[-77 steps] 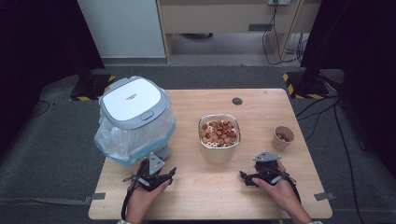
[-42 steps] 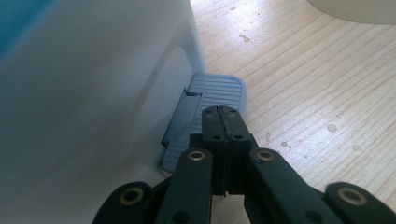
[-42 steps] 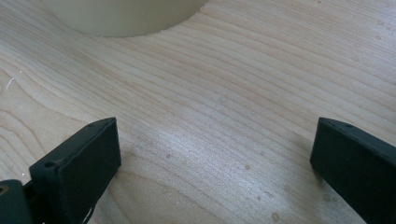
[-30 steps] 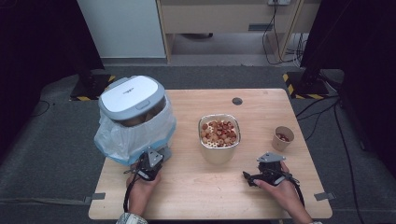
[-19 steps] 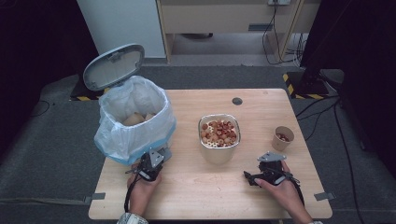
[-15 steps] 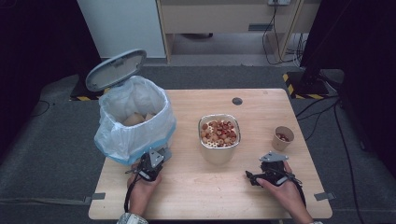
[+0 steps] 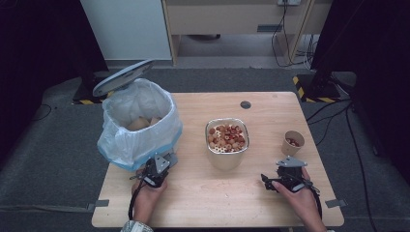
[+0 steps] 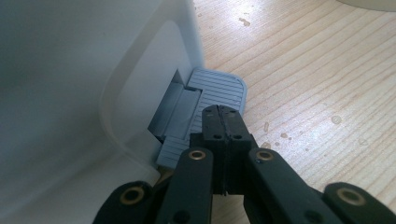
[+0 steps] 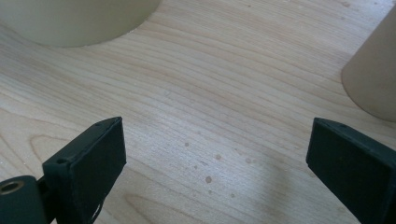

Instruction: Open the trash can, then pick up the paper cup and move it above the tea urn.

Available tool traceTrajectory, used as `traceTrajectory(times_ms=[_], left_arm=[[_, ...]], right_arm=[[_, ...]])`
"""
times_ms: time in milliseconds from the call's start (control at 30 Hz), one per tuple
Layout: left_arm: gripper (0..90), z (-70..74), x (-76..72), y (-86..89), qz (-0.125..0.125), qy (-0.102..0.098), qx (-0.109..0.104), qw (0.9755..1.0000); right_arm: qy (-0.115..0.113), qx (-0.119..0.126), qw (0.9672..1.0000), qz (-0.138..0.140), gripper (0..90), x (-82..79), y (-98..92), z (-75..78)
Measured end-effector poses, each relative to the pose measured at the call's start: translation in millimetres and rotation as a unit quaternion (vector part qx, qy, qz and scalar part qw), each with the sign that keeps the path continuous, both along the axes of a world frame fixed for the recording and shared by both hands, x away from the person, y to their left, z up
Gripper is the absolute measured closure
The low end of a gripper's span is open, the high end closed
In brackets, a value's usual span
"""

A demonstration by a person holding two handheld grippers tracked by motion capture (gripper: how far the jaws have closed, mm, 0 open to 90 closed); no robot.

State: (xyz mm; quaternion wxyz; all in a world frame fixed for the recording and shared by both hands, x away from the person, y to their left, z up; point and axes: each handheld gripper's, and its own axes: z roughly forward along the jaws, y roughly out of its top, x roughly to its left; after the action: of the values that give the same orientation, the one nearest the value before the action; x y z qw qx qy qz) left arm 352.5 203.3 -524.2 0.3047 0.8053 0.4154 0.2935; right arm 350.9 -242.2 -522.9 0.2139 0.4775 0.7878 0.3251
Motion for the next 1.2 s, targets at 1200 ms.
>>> traceTrajectory(times_ms=[1200], left_arm=[[89.4,-0.2,0.2,0.3,-0.001,0.001,-0.003,1.0000]], right_arm=[[-0.030,0.012,0.9920,-0.122,10.9,10.7,-47.1,17.1]])
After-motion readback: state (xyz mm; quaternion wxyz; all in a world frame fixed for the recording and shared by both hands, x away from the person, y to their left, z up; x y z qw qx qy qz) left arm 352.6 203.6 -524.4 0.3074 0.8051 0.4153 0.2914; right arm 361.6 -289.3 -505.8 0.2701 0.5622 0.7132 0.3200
